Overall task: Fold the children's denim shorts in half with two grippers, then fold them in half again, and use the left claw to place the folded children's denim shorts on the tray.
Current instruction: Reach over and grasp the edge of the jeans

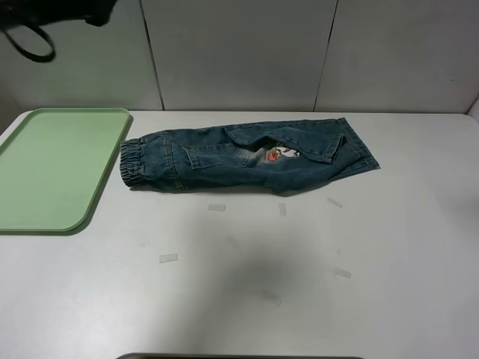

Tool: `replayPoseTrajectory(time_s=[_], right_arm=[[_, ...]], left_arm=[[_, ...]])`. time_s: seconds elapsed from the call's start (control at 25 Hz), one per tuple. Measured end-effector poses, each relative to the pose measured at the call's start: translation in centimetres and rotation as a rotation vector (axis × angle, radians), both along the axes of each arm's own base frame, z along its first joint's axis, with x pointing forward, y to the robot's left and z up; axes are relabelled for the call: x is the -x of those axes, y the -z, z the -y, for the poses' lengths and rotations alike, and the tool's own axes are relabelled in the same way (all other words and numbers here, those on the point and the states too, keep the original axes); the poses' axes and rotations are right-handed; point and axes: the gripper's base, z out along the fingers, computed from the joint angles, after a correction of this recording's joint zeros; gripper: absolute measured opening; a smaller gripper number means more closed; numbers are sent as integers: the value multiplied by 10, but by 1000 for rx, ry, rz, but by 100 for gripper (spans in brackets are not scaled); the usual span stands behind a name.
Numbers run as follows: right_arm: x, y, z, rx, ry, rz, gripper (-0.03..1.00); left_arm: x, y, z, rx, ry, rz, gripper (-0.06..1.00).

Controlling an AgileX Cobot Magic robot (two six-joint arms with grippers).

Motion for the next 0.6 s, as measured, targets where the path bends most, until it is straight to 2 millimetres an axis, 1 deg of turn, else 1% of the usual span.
replayPoseTrajectory(time_s=[0.08,0.16,0.32,0.44,0.6], right_arm=[[11,-10,3,-11,5,18,69],[19,-17,5,-14,9,26,69],[35,-28,9,-20,10,29,69],[46,-36,11,-39,1,41,69],[59,-45,12,-66,-18,56,69]], left_arm=[[21,-13,-7,9,15,-27,84],[45,-29,-17,24,27,-11,84],[91,-50,-34,41,49,19,84],[119,-54,-45,34,66,7,84],[149,-49,-55,20,88,-78,84]])
